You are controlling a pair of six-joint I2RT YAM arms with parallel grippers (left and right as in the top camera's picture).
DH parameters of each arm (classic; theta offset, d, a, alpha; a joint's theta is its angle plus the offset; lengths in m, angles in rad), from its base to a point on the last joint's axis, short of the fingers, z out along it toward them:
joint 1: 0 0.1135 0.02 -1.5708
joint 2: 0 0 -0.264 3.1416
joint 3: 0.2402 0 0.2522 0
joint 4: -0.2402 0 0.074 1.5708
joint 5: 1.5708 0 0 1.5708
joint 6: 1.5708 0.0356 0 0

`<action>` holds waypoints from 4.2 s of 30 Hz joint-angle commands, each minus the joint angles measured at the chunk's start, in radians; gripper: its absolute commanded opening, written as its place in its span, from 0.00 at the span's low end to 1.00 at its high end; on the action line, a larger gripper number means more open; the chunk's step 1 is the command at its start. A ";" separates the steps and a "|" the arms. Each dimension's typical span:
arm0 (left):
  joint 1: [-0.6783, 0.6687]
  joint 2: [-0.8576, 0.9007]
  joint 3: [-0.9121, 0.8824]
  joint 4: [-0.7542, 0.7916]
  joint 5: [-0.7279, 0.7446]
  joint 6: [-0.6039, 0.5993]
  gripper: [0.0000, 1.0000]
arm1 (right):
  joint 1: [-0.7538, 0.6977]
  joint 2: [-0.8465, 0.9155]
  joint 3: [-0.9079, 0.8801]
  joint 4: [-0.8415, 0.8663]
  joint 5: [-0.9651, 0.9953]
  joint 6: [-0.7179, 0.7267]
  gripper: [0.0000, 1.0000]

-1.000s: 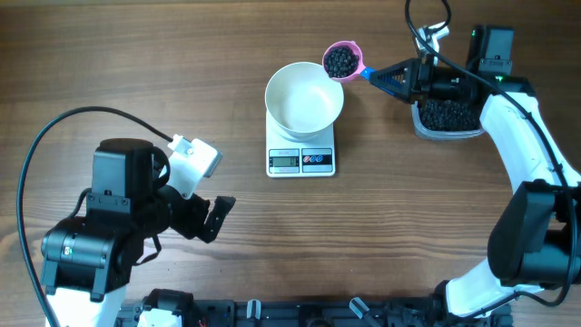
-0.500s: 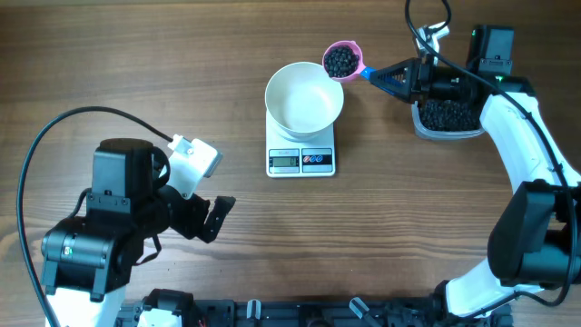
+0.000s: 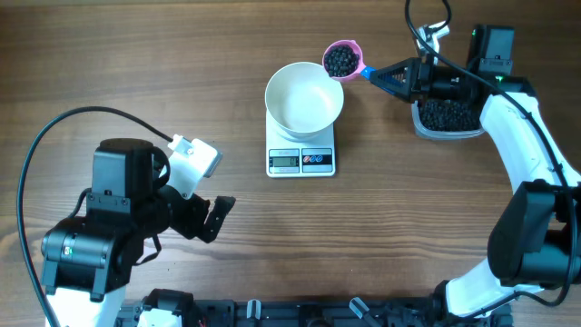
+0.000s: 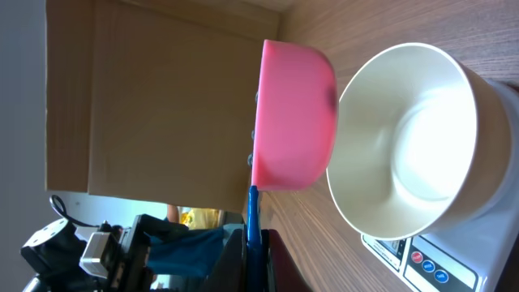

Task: Scoop item into bowl and weigh 150g on scale
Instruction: 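Carry the filled scoop with the right gripper over the white bowl, then tip the scoop with the right gripper to pour beans into the bowl, then move the empty scoop with the right gripper back to the bean tub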

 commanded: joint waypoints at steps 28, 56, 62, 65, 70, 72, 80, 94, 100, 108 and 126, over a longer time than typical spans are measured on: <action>0.007 -0.002 0.015 0.003 -0.006 0.020 1.00 | 0.171 -0.026 0.001 0.022 0.314 -0.383 0.04; 0.007 -0.002 0.015 0.003 -0.006 0.020 1.00 | 0.255 -0.026 0.001 -0.026 0.656 -0.603 0.05; 0.007 -0.002 0.015 0.003 -0.006 0.020 1.00 | 0.255 -0.026 0.001 -0.024 0.682 -0.611 0.05; 0.007 -0.002 0.015 0.003 -0.006 0.020 1.00 | 0.255 -0.026 0.001 -0.025 0.703 -0.624 0.05; 0.007 -0.002 0.015 0.003 -0.006 0.020 1.00 | 0.259 -0.026 0.001 -0.022 0.704 -0.637 0.04; 0.007 -0.002 0.015 0.003 -0.006 0.020 1.00 | 0.264 -0.027 0.001 -0.028 0.704 -0.637 0.04; 0.007 -0.002 0.015 0.003 -0.006 0.020 1.00 | 0.317 -0.083 0.001 -0.077 0.864 -0.681 0.04; 0.007 -0.002 0.015 0.003 -0.006 0.020 1.00 | 0.496 -0.099 0.004 -0.111 1.326 -0.766 0.04; 0.007 -0.002 0.015 0.003 -0.006 0.020 1.00 | 0.532 -0.141 0.031 -0.148 1.347 -0.764 0.04; 0.007 -0.002 0.015 0.003 -0.006 0.020 1.00 | 0.584 -0.155 0.031 -0.182 1.441 -0.737 0.04; 0.007 -0.002 0.015 0.003 -0.006 0.020 1.00 | 0.591 -0.196 0.032 -0.109 1.386 -0.432 0.04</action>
